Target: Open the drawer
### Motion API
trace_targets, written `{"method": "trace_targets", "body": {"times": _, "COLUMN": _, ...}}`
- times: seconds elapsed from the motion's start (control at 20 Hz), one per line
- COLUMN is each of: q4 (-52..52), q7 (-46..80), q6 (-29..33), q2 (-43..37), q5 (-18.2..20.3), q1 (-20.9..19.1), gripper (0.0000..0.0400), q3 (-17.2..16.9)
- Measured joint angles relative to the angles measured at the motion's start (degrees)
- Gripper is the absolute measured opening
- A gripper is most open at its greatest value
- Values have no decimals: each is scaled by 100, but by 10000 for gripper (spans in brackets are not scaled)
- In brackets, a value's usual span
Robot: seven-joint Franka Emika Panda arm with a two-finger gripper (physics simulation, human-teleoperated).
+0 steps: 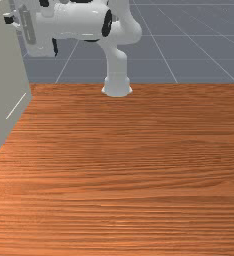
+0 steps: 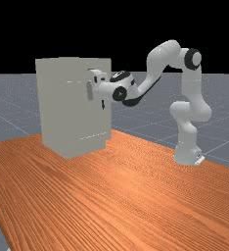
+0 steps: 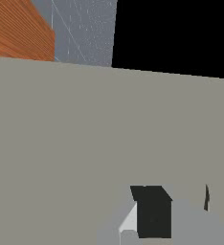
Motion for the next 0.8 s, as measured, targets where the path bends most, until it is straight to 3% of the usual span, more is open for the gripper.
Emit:
{"method": "trace_targets", "body": {"times": 0.1, "q4": 134, "q7": 76, "q6": -153, "q2": 93, "q5": 149, "q1": -13, "gripper": 0, "q3": -21}}
{"method": "trace_targets", "body": {"times": 0.3, "q4": -521, "q7": 559, "q6": 90, "q2": -285, "q5": 91, "q1": -68, "gripper": 0, "q3": -74}}
{"method": "trace_targets", "body": {"times": 0.5, "q4": -666, "q7": 626, "q6": -85, "q2": -406, "q5": 105, "q1": -106, "gripper": 0, "q3": -122}}
{"method": "trace_targets", "body": {"times": 0.6, "q4": -432, "q7": 587, "q6": -305, "q2": -255, "q5": 309, "q1": -181, "gripper": 0, "q3": -219}}
{"method": "trace_targets", "body": {"times": 0.8, "q4": -701, "q7": 530, "q6": -30, "q2": -485, "q5": 36, "q1": -294, "gripper": 0, "q3": -355}}
